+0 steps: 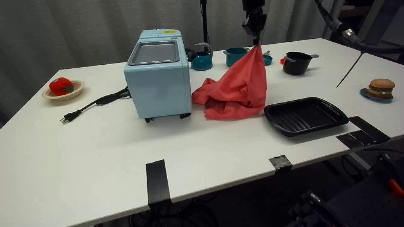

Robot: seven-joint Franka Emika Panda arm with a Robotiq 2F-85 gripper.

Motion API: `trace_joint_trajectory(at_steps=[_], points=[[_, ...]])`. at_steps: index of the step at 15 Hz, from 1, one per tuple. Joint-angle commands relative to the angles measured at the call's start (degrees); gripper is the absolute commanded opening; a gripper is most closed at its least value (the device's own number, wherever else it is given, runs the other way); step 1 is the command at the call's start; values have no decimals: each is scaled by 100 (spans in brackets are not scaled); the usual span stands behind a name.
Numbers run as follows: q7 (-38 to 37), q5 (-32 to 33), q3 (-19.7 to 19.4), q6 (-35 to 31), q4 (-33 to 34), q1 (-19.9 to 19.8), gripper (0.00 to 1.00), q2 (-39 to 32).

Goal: Unfold the shirt

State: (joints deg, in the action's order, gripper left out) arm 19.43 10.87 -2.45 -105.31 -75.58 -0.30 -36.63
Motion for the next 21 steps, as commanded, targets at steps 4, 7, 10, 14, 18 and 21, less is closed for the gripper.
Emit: trace_joint_trajectory(at_steps=[4,7,10,14,18,21], points=[[-1035,813,-623,-777,169,-267,0,17],[-1660,1240,-964,-1223,104,-284,0,22],[-2214,1546,-1209,-933,117,-239,29,-66],[-2449,1680,-1172,-826,-34,-166,58,-2],[-1967,1391,-648,-1346,-398,-132,88,193],[-1650,975,-163,-1847,-564,-149,100,69]])
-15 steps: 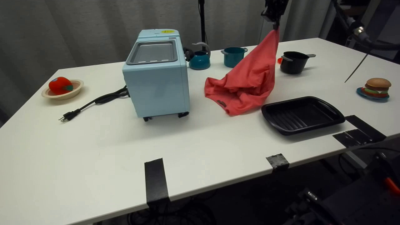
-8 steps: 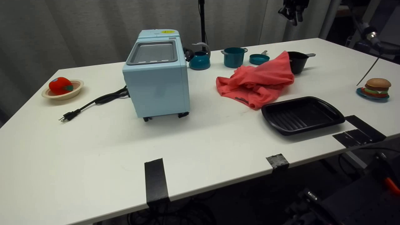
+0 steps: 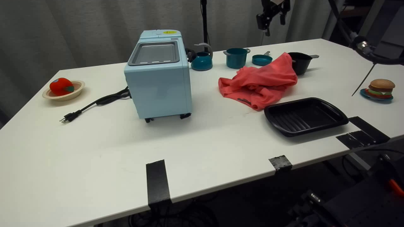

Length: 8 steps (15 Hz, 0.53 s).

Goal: Unfold the shirt

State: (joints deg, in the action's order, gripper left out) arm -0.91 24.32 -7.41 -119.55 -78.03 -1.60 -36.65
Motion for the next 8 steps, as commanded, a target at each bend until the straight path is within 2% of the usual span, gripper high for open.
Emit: trace_joint_trajectory(at_steps=[1,4,8], points=[[534,-537,477,-514,-374,-33,100,16],[927,-981,793,-559,-584,-31,100,-132],[1366,-1177,958,-404,-839,-13,100,-213]])
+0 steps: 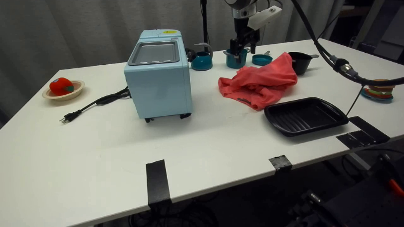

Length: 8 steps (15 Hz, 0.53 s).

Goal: Unfold the shirt

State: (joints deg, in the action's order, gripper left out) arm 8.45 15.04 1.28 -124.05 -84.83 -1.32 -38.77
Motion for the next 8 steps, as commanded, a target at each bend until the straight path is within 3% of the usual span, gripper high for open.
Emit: trace_joint_trajectory(at_steps=[1,7,8], points=[[506,-234,95,21,-221,-30,100,-34],[879,-216,157,154,-521,-8,100,-171],[925,-196,165,153,-557,5,87,-187]])
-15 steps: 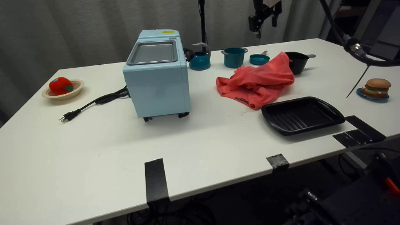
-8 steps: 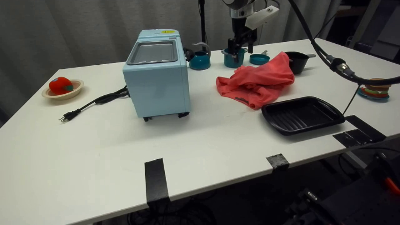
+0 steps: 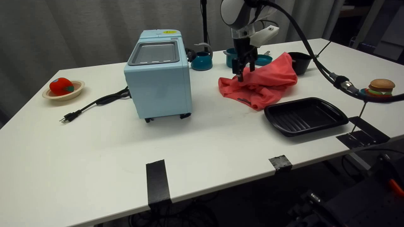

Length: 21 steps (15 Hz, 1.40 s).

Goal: Unfold the shirt

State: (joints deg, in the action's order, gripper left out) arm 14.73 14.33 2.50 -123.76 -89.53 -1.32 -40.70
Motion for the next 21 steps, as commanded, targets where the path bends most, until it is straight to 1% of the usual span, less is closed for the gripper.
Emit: trace_joint_trajectory(at_steps=[1,6,8,9,10,11,13,16,21], points=[[335,-118,50,124,-116,9,74,-6],[465,-50,33,113,-80,29,33,-7],[447,23,-9,7,-64,56,19,36],[428,78,-37,-59,-48,71,11,65],[400,159,-77,-141,-27,90,5,96],[363,273,-135,-254,17,114,0,121],[316,463,-237,-477,123,130,0,160],[157,777,-484,-839,456,141,1,99],[-477,1451,-1167,-1558,1208,222,1,-195]])
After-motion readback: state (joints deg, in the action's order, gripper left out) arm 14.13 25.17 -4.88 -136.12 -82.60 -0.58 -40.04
